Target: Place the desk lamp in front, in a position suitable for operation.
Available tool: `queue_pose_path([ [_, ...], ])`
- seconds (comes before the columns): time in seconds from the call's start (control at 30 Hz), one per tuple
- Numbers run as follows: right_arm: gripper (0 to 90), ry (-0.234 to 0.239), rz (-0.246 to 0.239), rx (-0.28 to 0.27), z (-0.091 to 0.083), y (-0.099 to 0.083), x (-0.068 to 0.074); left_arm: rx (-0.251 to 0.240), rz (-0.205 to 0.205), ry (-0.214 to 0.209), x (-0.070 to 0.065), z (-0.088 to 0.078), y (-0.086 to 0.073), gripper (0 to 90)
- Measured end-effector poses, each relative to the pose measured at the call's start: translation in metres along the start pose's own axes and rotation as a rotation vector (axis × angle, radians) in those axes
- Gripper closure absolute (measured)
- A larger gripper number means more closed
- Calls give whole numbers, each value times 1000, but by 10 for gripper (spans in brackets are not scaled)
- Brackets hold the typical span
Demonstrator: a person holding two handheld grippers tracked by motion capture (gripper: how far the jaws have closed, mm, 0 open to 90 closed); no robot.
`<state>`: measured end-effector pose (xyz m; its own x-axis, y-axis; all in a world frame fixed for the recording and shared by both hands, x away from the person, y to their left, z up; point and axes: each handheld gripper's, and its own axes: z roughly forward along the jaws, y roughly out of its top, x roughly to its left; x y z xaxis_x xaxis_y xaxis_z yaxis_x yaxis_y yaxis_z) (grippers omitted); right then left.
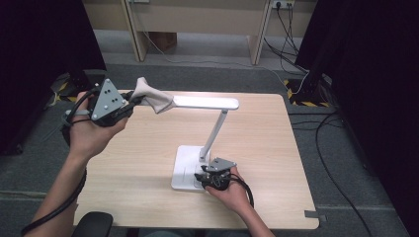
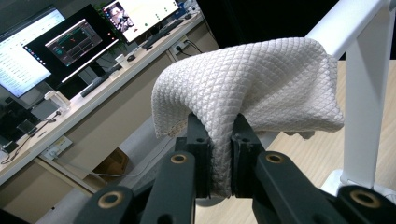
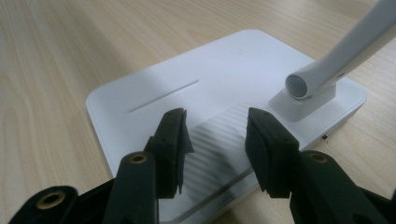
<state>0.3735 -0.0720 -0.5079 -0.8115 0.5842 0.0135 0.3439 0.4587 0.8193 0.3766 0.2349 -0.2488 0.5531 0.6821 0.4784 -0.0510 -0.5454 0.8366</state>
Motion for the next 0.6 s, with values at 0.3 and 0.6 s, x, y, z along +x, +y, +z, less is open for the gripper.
queue_pose_path([
  [0.3,581,0,-2,-3,0,0,1,4,15,-17,-5,7,6,809],
  [0.6,582,0,-3,-2,0,0,1,14,18,-29,-10,12,12,809],
])
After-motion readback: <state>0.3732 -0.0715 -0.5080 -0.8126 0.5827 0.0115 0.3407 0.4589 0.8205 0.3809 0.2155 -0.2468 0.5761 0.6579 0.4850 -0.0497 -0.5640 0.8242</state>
